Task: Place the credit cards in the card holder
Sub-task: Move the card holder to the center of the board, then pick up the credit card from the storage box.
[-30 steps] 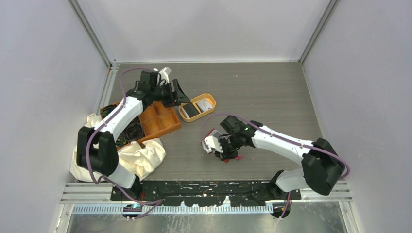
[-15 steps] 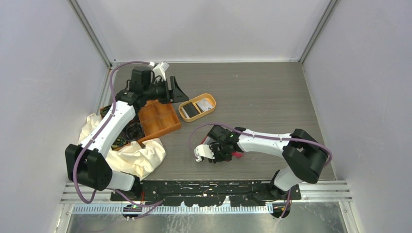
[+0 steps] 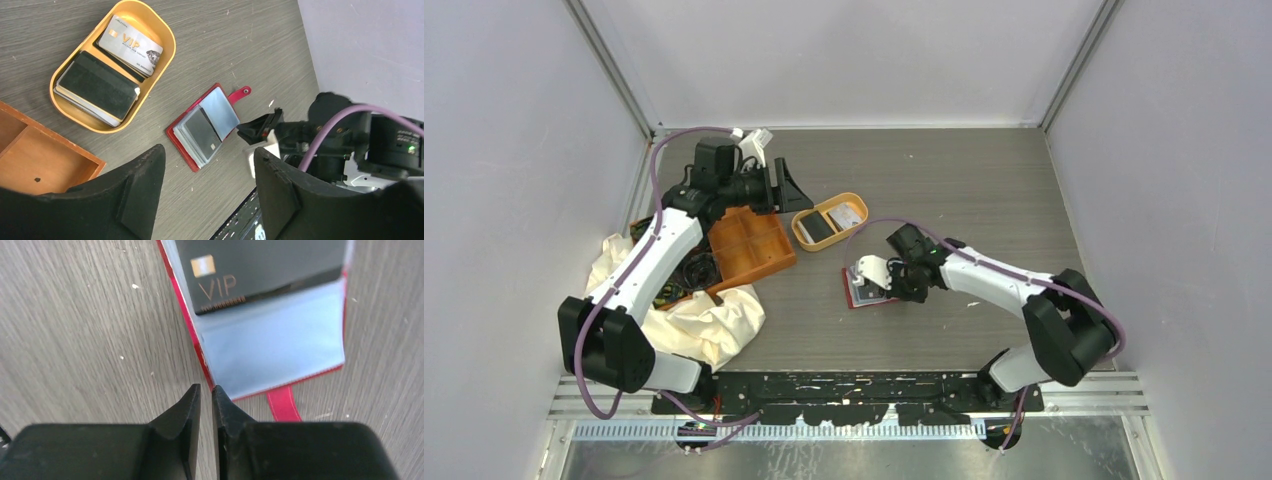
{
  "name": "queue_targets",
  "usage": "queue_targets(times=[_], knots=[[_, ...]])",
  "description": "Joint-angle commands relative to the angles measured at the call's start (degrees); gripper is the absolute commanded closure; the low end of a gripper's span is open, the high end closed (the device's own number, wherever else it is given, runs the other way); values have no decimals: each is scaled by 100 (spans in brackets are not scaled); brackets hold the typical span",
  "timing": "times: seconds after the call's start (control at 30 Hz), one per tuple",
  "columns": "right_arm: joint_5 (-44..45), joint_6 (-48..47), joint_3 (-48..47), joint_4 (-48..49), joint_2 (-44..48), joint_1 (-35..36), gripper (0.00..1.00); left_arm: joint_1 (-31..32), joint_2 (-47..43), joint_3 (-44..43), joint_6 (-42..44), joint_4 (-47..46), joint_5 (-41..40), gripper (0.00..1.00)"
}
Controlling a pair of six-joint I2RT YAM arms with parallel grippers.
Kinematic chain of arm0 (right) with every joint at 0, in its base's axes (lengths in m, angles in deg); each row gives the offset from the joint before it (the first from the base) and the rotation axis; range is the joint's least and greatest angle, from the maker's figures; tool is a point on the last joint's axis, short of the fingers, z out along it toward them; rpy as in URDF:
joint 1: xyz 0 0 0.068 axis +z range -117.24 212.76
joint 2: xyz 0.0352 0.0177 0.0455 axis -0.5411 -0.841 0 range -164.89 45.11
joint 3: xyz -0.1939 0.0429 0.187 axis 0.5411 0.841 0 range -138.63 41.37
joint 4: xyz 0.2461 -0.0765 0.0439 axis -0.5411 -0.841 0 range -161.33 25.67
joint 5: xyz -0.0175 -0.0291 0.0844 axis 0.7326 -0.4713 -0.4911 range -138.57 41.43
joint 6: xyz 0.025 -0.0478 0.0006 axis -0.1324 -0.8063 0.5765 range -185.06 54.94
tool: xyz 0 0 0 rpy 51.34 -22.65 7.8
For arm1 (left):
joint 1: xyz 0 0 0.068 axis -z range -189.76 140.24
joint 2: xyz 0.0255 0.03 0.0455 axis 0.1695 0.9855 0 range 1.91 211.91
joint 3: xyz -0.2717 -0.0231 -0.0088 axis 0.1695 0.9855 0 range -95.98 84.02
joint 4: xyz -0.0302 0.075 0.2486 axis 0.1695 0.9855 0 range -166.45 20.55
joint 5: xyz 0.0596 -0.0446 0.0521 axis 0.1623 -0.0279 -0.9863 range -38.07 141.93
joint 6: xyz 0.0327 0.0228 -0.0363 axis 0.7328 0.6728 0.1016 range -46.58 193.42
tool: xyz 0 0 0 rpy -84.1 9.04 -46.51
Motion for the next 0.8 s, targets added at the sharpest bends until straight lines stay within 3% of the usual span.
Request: queue_targets(times=[0.0,0.1,0.17,0.23,0.3,0.33,0.5,0.57,0.77], knots=[[-1007,148,-263,-463,683,-469,78,-20,-250,-5,159,-290,155,34],[-1445,479,-465,-549,1056,-889,71,-27,-288,12,332,-266,-34,33],[-1398,726,-668,-543,1253,-1011,58,-30,-277,8,404,-246,-118,32],[-1275,1010,-956,-454,1327,-1043,35,-30,-262,3,475,-190,-255,33],[-1292,1455,-1345,-304,1192,-1082,3,-25,-274,-30,600,-57,-515,33],[-1486,1692,-1587,-234,1056,-1161,1,-29,-282,-48,690,40,-724,33],[-3278,2964,-3570,-641,-634,-1396,0,-24,-561,301,918,33,-1576,34],[-3504,3617,-4285,-468,-1378,-1383,1,-21,-788,610,999,-204,-1794,34],[-3640,5329,-6035,-321,-3357,-1376,22,-26,-931,916,1050,-563,-1803,36]])
